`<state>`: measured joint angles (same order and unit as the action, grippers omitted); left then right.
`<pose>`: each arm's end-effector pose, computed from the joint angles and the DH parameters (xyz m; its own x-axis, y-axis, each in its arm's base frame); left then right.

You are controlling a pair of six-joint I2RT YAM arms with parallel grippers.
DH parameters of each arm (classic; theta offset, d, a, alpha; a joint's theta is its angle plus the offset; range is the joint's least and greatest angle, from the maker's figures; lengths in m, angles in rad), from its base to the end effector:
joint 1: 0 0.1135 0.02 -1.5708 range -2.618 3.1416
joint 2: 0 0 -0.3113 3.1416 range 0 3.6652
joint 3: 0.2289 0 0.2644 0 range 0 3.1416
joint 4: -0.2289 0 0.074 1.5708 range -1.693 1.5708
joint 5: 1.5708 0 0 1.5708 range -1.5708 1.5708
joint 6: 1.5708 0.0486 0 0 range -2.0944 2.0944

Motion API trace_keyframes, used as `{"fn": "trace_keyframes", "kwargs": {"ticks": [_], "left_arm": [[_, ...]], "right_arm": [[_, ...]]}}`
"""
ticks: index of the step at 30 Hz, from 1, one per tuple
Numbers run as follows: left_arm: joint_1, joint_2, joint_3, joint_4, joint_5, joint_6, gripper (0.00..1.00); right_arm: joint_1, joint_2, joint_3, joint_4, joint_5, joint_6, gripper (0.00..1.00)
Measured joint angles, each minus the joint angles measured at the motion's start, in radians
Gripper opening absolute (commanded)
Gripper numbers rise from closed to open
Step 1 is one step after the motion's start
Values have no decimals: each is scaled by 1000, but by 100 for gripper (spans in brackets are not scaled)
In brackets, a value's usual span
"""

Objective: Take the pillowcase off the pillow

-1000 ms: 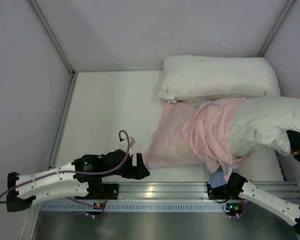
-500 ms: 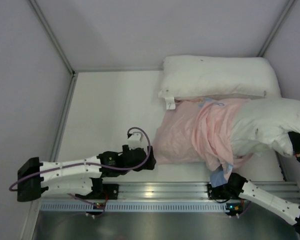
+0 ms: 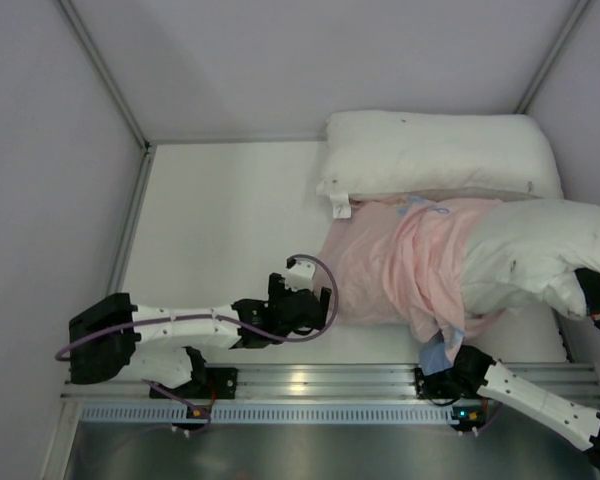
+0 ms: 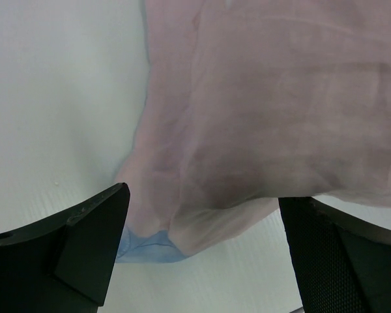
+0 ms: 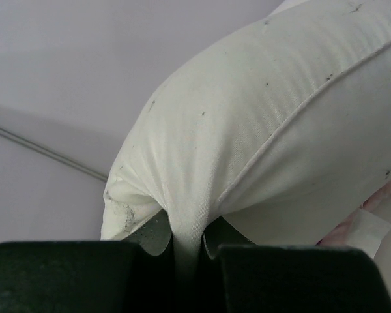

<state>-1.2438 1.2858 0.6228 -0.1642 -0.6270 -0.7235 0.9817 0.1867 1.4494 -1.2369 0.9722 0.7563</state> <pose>0.1070 -0.2267 0.2176 -0.6004 0.1012 -0.7933 0.3227 0.9383 -0.1245 -0.0575 -0.1583 0.4375 0.0038 0.7017 -0.7125 -0.0169 0.7125 0.7015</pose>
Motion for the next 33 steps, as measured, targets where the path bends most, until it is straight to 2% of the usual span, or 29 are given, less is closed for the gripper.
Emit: {"fn": "trace_keyframes", "kwargs": {"ticks": [6,12,16,17,19,20,22,28,33], "left_arm": [[0,7,-70,200,127,128,99],[0,87,-71,265,197,167,96],[0,139,-71,275,219,172,79],[0,146,-71,275,221,170,62],[0,148,-71,275,223,160,41],[1,148,-71,274,217,153,25],[2,145,-69,256,200,135,0],[5,19,-56,96,123,51,0],[5,-257,-21,-106,68,-17,0]], "right_arm": [[0,-5,0,-3,-8,1,0],[0,-10,14,-16,-26,6,0],[0,-10,19,-26,-32,6,0],[0,-10,19,-28,-32,7,0],[0,-10,19,-28,-32,7,0],[0,-10,19,-29,-32,7,0],[0,-10,19,-29,-32,7,0],[0,-10,19,-29,-32,8,0],[0,-10,19,-29,-31,8,0]]}}
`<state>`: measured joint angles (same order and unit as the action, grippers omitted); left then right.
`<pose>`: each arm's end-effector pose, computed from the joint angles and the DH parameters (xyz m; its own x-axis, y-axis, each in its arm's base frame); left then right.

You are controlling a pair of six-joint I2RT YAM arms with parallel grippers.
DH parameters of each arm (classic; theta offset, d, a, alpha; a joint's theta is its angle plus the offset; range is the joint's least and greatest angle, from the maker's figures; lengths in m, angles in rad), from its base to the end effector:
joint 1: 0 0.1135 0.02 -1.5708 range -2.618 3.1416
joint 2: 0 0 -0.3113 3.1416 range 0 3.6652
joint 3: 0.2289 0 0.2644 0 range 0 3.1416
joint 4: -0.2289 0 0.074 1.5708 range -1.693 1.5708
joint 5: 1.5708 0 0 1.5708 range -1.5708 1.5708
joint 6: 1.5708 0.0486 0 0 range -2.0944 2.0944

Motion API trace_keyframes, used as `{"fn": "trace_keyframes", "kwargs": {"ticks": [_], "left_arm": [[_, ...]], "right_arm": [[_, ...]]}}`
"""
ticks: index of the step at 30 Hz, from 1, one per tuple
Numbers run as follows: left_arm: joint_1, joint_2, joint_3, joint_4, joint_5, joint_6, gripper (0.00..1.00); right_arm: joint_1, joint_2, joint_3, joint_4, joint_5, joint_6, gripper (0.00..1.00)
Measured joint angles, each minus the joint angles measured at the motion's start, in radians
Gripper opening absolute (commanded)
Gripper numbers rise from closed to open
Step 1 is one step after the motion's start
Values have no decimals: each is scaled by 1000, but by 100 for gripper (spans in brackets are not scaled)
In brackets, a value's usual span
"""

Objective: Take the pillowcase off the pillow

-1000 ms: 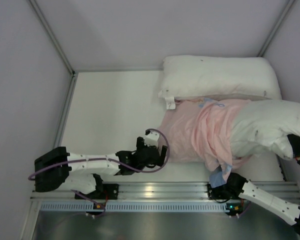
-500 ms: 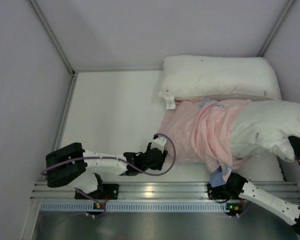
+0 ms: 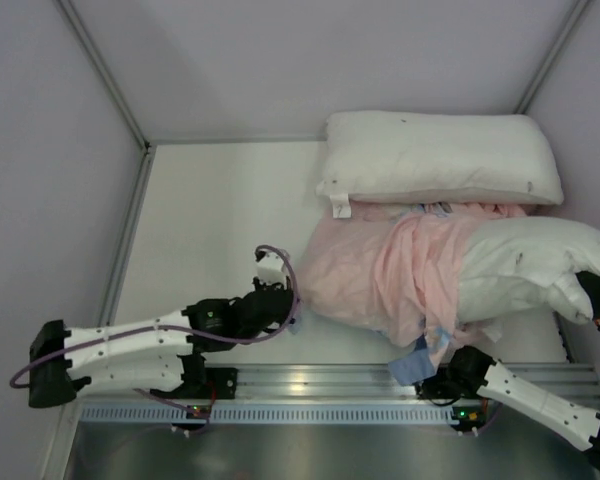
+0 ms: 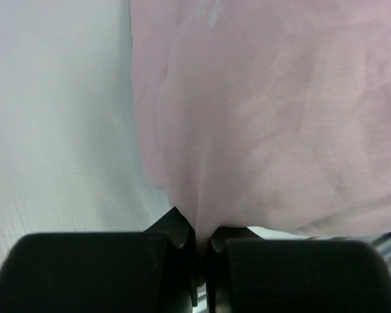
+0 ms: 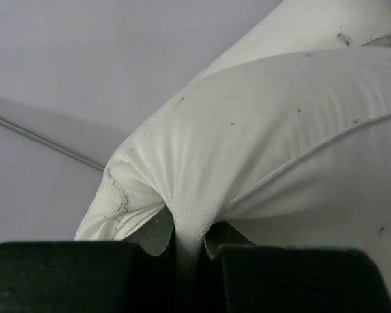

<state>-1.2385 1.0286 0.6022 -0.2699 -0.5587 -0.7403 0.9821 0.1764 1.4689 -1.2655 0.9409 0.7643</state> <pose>0.0919 -0.1873 0.2544 -0.6056 0.0017 -0.7957 0.3527 0.8970 -0.2665 -0.0622 -0.1639 0.4350 -0.0178 0.7075 -0.7065 -0.0402 0.7055 0.7075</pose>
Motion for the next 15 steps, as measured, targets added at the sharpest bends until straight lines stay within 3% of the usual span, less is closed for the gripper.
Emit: {"fn": "trace_keyframes", "kwargs": {"ticks": [7,15], "left_arm": [[-1,-442,172,-308,-84,-36,0],[-4,-724,453,-658,-208,-87,0]], "right_arm": [[5,-3,-1,0,-5,9,0],[8,-7,-9,1,-23,26,0]]}}
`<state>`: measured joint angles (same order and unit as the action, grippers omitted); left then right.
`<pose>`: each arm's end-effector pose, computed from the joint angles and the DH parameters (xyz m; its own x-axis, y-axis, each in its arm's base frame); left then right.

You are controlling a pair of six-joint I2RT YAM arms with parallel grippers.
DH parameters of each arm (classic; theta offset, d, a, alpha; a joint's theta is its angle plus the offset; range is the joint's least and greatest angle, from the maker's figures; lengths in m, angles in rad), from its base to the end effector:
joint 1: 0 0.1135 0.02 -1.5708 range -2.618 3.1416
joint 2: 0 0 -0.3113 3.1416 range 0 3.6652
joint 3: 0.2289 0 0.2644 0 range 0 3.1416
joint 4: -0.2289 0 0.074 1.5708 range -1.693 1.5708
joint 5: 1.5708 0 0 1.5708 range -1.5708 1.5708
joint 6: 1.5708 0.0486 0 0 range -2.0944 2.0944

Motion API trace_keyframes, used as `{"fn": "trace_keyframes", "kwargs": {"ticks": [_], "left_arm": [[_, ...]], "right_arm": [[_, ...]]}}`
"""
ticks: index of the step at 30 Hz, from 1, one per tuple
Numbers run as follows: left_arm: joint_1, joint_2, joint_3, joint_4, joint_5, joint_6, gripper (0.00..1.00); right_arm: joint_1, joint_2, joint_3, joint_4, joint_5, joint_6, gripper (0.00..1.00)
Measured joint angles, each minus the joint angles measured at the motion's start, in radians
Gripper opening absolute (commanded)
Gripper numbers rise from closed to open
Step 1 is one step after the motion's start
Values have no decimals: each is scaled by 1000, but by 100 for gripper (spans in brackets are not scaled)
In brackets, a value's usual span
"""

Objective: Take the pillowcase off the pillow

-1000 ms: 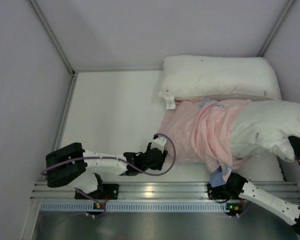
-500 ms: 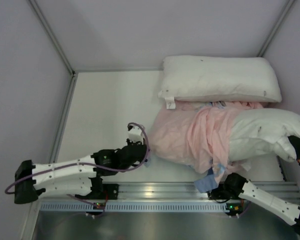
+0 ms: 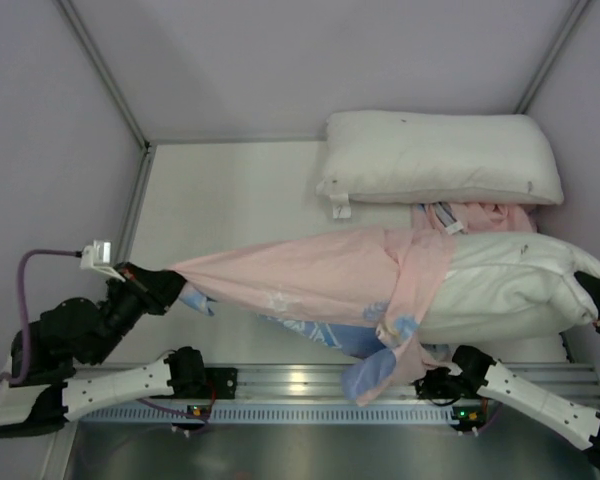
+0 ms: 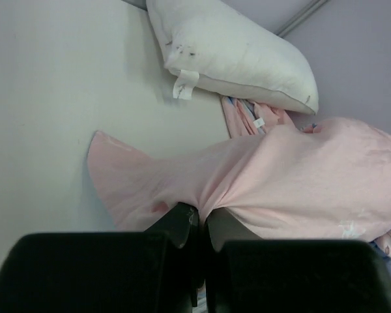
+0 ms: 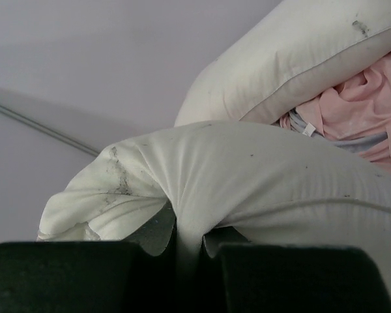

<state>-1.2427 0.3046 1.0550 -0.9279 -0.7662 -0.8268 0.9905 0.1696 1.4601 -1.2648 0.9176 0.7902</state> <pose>0.0247 0.0319 0.4071 -0.3786 -0.5330 -0.7567 0.2712 0.7178 -0.6413 -0.0608 -0.1631 0.4328 -0.0419 0.7236 -0.6890 -0.0614 0.6864 0.7246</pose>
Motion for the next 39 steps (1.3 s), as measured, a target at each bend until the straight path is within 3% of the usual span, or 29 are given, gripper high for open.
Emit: {"fn": "trace_keyframes", "kwargs": {"ticks": [10,23,39], "left_arm": [[1,-93,259,-333,-57,-44,0],[116,-61,650,-459,-63,51,0],[174,-11,754,-497,-32,154,0]], "right_arm": [[9,-5,0,0,-22,8,0],[26,12,-16,12,-80,16,0],[29,10,-21,18,-71,23,0]]}}
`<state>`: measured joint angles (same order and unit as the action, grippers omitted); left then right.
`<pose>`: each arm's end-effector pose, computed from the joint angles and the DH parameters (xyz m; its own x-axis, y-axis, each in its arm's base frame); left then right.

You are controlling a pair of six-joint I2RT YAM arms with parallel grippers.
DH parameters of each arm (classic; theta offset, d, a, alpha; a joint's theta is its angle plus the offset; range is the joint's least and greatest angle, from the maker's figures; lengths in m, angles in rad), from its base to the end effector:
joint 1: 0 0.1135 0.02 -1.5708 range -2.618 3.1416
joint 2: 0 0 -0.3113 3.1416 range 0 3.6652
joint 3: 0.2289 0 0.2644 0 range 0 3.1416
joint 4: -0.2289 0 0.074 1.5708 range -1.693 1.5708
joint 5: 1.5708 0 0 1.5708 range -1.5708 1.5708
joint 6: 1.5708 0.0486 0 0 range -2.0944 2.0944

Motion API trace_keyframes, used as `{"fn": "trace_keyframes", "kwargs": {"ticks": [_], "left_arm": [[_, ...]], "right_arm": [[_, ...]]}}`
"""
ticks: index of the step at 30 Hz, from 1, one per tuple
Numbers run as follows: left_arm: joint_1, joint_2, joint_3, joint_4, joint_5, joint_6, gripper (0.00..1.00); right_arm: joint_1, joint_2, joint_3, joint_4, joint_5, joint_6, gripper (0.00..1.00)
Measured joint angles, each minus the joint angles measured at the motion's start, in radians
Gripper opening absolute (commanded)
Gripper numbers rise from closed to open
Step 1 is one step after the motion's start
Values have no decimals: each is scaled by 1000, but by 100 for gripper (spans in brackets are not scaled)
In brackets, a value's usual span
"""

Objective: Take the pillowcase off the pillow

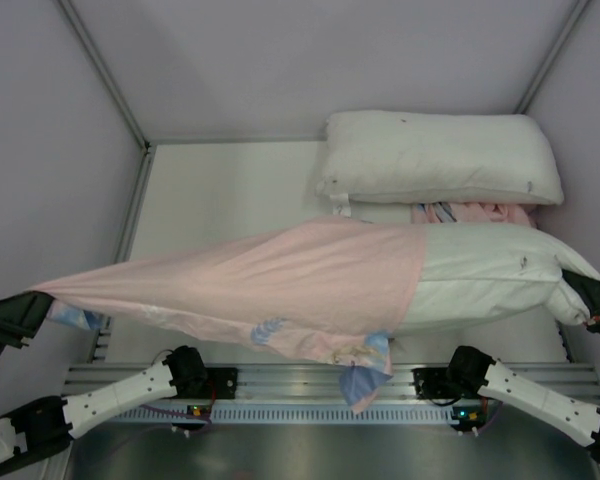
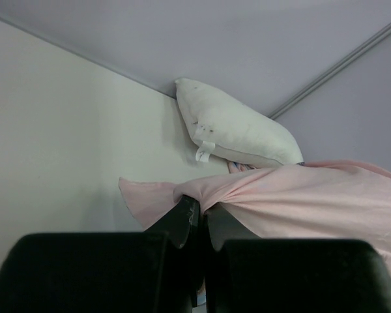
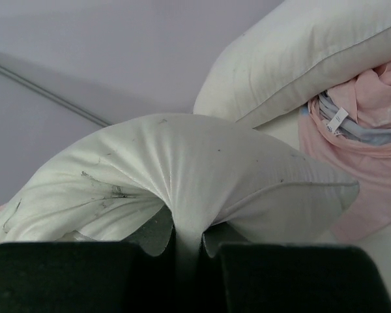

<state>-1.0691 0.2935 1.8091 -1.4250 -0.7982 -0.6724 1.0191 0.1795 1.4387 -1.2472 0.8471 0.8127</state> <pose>-0.0735 0.2063 0.4737 -0.1335 -0.6606 -0.7388 0.2376 0.7024 -0.6710 -0.0519 -0.1539 0.4338 -0.1200 0.7224 -0.6810 -0.1223 0.6699 0.7323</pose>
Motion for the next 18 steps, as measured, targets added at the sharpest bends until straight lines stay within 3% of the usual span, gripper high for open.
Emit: {"fn": "trace_keyframes", "kwargs": {"ticks": [18], "left_arm": [[17,-8,39,-17,16,47,0]], "right_arm": [[0,-63,88,-28,16,-31,0]]}}
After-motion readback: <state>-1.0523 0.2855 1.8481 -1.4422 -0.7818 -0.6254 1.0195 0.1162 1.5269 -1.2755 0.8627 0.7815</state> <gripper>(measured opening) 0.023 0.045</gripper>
